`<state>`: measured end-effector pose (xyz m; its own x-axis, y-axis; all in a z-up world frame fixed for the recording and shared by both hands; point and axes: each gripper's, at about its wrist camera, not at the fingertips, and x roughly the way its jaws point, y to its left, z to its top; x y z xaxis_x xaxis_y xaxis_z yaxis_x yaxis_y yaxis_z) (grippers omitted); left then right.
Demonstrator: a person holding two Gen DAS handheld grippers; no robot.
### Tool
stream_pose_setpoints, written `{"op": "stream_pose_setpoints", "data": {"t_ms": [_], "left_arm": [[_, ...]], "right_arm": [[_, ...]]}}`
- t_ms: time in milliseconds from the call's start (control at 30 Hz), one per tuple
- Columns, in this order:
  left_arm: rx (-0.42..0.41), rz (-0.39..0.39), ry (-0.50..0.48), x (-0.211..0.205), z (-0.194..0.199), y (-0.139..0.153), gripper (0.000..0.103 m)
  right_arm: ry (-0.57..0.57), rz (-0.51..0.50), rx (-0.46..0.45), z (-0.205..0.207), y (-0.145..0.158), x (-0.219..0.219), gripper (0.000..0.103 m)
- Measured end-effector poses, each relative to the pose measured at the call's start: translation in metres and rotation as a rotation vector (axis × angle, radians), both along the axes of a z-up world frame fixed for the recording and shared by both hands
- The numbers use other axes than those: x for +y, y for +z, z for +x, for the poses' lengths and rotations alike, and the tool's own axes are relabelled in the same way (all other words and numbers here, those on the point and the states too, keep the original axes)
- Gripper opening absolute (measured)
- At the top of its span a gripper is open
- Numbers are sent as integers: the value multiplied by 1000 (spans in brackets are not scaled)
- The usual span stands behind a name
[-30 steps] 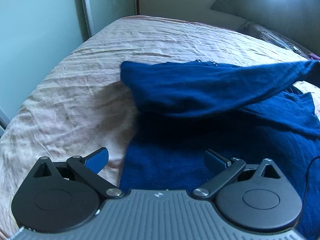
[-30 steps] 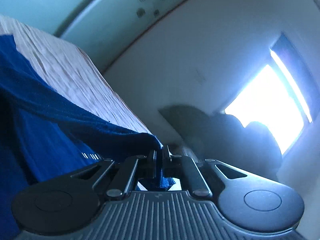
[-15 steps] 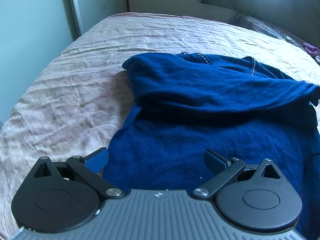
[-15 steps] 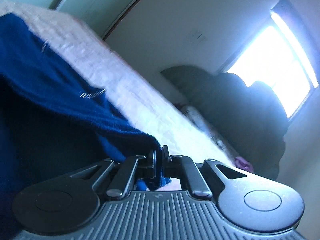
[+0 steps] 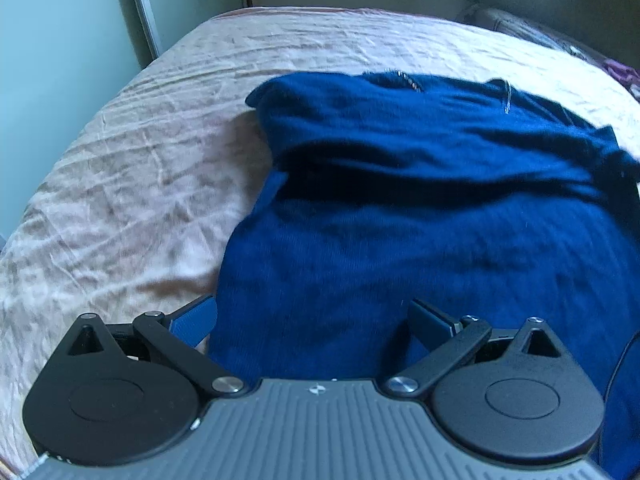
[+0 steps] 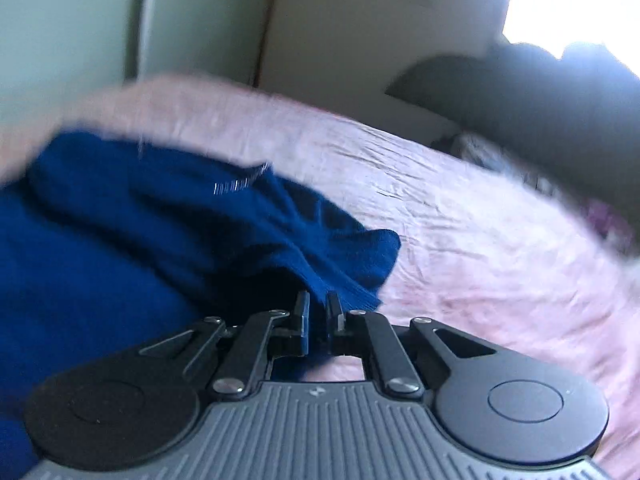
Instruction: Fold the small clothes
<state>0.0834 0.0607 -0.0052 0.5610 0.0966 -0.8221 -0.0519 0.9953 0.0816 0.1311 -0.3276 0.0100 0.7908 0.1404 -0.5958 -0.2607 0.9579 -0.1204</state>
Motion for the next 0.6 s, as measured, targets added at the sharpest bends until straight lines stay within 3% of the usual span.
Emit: {"op": "stream_pose_setpoints", "data": {"t_ms": [100, 167, 233, 300, 367, 467, 533, 600], "left_arm": [[5, 23, -25, 2, -11, -3, 103], [10, 28, -43, 5, -19, -4, 103], [25, 21, -62, 10, -27, -6, 103], [39, 1, -77, 16, -35, -7, 103], [49, -12, -82, 21, -40, -6, 103], [47, -22, -70, 26, -45, -2, 103], [40, -24, -60, 25, -45, 0, 102], [36, -21, -54, 23, -45, 1, 102]], "right_arm": [[-55, 131, 44, 17, -7, -11, 8], [-74, 83, 131, 26, -20, -9, 8], [-81, -2, 149, 22, -26, -5, 8], [-38, -6, 164, 11, -20, -5, 8], [14, 31, 142, 2, -8, -10, 8], [-65, 181, 63, 10, 11, -31, 9], [-148, 286, 41, 29, 12, -48, 19], [-210, 332, 75, 50, 2, -59, 47]]}}
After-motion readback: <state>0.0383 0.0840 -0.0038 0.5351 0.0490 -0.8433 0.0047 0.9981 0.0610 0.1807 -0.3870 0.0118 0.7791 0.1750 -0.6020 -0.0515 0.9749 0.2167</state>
